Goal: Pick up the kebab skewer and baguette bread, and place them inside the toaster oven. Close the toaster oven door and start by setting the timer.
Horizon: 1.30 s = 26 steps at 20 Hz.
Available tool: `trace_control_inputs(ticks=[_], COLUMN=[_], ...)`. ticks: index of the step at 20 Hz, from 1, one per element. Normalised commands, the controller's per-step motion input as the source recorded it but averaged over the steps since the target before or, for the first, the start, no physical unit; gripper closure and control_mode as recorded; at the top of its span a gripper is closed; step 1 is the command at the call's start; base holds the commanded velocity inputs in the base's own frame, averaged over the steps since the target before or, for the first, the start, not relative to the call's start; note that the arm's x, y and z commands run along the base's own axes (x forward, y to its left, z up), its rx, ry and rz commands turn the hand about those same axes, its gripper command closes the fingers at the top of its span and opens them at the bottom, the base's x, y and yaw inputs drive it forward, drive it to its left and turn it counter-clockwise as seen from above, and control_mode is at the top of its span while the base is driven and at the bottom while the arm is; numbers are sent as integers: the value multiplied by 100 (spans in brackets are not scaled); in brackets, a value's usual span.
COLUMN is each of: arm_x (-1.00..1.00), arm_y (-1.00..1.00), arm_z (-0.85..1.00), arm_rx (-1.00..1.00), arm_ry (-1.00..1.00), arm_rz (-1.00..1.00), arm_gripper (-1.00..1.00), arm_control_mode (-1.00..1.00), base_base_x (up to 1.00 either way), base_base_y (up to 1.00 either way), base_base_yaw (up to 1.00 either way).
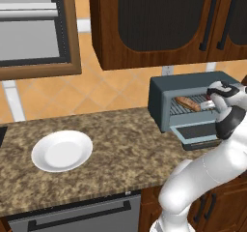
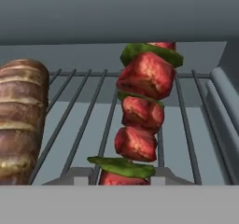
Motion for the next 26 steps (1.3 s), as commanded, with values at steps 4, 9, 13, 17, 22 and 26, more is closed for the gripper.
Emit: trace_control_inputs(ticks=[4,9,13,17,22,26], arm_x=[32,33,2,0,0,-22], arm_y=[-11,-11,-5,0,0,-3], arm_z=[-20,-3,0,0,0,0], arm_rx=[0,0,0,0,0,0], arm_ry=[0,-1,0,0,0,0], arm_rz=[0,0,0,0,0,0], arm_gripper=[100,100,-100,-100,-100,-100], arm_control_mode=[-100,-100,-100,-100,-100,-100], base_base_x=[0,0,0,0,0,0], base_base_y=[0,0,0,0,0,0], base_base_yaw=[0,0,0,0,0,0])
